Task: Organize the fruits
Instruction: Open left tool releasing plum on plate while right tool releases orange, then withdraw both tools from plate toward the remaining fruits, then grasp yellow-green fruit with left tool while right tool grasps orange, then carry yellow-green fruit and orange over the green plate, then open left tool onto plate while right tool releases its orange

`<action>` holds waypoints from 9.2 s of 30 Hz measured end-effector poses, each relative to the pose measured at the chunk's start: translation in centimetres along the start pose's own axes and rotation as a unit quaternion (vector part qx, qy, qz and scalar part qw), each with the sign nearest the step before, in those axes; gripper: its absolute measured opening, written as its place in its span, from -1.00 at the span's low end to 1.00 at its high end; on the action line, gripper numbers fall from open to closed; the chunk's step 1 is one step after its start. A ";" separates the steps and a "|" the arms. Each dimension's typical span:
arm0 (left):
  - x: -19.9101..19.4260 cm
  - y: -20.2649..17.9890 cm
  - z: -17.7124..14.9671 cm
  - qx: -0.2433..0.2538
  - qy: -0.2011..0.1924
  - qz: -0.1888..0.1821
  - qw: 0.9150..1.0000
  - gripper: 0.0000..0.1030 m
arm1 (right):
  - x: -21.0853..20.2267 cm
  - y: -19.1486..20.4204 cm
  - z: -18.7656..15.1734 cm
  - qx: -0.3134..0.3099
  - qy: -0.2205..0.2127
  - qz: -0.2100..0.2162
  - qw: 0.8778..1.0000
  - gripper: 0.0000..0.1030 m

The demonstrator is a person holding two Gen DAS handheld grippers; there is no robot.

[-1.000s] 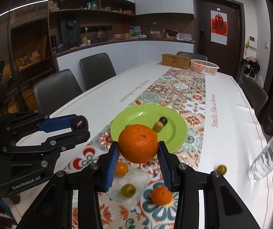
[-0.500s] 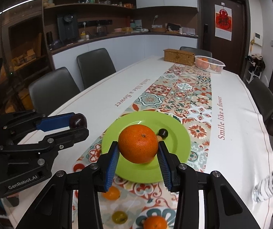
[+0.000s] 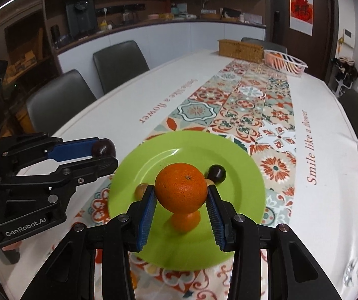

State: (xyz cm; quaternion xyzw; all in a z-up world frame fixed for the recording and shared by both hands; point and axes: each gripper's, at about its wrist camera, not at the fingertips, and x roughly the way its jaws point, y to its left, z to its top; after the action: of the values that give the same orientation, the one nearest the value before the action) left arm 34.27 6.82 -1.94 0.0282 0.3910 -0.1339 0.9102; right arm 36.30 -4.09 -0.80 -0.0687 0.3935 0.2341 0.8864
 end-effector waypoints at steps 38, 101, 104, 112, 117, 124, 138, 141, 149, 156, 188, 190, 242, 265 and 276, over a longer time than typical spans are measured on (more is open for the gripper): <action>-8.8 -3.3 -1.9 0.017 -0.052 0.083 0.995 -0.01 | -7.5 1.6 -1.8 -0.009 -0.061 -0.018 0.998 -0.02; -9.8 -14.0 -14.1 0.093 -0.057 0.036 0.993 0.35 | -13.8 1.4 -16.1 -0.064 -0.079 -0.064 0.993 0.35; -9.1 -13.9 -14.4 0.105 -0.045 0.026 0.993 0.22 | -12.8 1.2 -16.3 -0.065 -0.065 -0.059 0.994 0.35; -6.9 -14.1 -14.6 0.142 -0.014 0.001 0.990 0.06 | -10.7 0.8 -16.6 -0.065 -0.035 -0.049 0.996 0.34; -5.4 -14.1 -14.2 0.149 0.005 -0.007 0.989 0.02 | -9.2 0.4 -16.5 -0.062 -0.016 -0.038 0.997 0.28; -3.8 -14.0 -13.7 0.145 0.031 -0.024 0.989 -0.10 | -7.7 -0.5 -16.3 -0.048 0.003 -0.020 0.999 0.12; -1.7 -13.9 -12.8 0.127 0.060 -0.044 0.989 -0.45 | -5.9 -1.1 -15.7 -0.036 0.022 0.008 0.999 -0.02; -1.7 -13.8 -12.8 0.119 0.060 -0.047 0.990 -0.47 | -5.7 -1.1 -15.5 -0.035 0.022 0.010 0.999 -0.04; -2.6 -13.6 -12.9 0.103 0.054 -0.049 0.992 -0.47 | -5.6 -1.2 -15.5 -0.028 0.026 0.014 0.999 -0.20; -4.5 -13.5 -12.6 0.087 0.032 -0.041 0.995 -0.47 | -7.1 -0.9 -15.5 -0.022 0.008 0.012 1.000 -0.20; -12.5 -11.9 -9.0 0.039 -0.073 0.007 0.997 -0.47 | -14.2 1.1 -11.7 0.014 -0.084 -0.011 0.996 -0.20; -12.6 -11.6 -8.4 0.038 -0.079 0.010 0.996 -0.47 | -14.2 1.1 -11.0 0.013 -0.088 -0.012 0.996 -0.20; 1.5 -4.3 0.0 -0.004 -0.003 0.002 1.000 -0.47 | 0.0 -4.9 -1.5 0.020 -0.006 -0.023 1.000 -0.20; -1.9 -4.1 0.0 -0.021 -0.024 0.059 0.998 -0.20 | -1.4 -4.4 -1.4 0.031 -0.014 -0.033 0.999 -0.10; -7.0 -6.2 -0.1 -0.064 -0.032 0.055 0.996 -0.05 | -7.0 -3.3 -1.9 0.033 -0.045 -0.039 0.998 0.09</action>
State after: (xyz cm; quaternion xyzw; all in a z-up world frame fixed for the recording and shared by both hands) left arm 27.97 2.46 3.41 -0.0133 0.3672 -0.0588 0.9282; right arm 32.46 -10.14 2.81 -0.0444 0.3579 0.1893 0.9133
